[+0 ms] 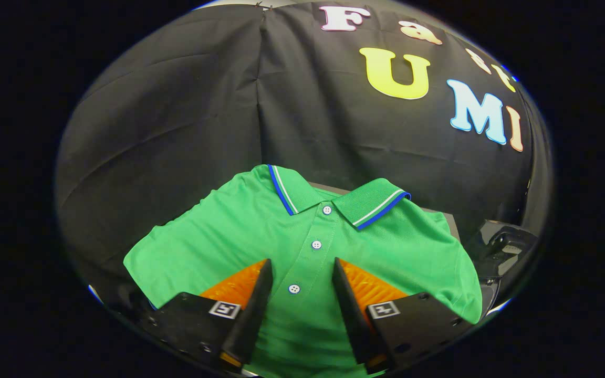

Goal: Put the clothes into the washing machine and then close the washing machine lid.

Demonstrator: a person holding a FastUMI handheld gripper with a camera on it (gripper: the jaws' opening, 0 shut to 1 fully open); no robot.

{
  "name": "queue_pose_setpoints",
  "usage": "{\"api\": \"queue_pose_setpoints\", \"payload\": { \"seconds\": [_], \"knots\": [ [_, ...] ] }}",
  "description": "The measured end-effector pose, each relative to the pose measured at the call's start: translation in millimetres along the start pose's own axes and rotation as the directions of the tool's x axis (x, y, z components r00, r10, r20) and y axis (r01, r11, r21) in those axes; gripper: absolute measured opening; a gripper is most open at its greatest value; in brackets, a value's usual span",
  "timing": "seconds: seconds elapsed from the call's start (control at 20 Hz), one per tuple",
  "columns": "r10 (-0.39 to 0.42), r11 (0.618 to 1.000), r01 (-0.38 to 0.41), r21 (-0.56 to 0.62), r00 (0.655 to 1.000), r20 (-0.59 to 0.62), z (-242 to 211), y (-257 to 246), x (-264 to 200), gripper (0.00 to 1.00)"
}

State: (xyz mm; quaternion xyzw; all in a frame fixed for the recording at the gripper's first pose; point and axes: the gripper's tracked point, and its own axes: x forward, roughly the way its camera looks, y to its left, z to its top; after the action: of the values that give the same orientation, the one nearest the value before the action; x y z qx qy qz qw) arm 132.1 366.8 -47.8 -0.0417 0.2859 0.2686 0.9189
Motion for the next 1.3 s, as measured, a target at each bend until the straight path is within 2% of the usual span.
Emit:
{"api": "queue_pose_setpoints", "payload": {
  "seconds": [0.25,0.3,0.35,0.5,0.65,0.9,1.3],
  "knots": [
    [0.011,0.998,-0.012,-0.055,1.000,-0.017,2.4,1.8,2.9,0.25],
    [0.001,1.000,-0.001,-0.007,1.000,-0.001,2.8,1.4,-0.8,0.15],
    [0.000,1.000,0.000,-0.010,1.000,0.010,1.0,1.5,-3.8,0.05],
    [0.006,0.999,-0.005,-0.039,1.000,0.023,8.8,8.0,0.4,0.01],
    [0.029,1.000,-0.030,0.003,0.993,0.112,25.1,8.2,-18.7,0.01],
    [0.067,0.996,-0.075,0.039,0.980,0.189,50.6,-2.8,-47.9,0.01],
    [0.059,0.998,-0.063,0.006,0.956,0.288,74.9,-41.7,-92.1,0.01]
  ]
}}
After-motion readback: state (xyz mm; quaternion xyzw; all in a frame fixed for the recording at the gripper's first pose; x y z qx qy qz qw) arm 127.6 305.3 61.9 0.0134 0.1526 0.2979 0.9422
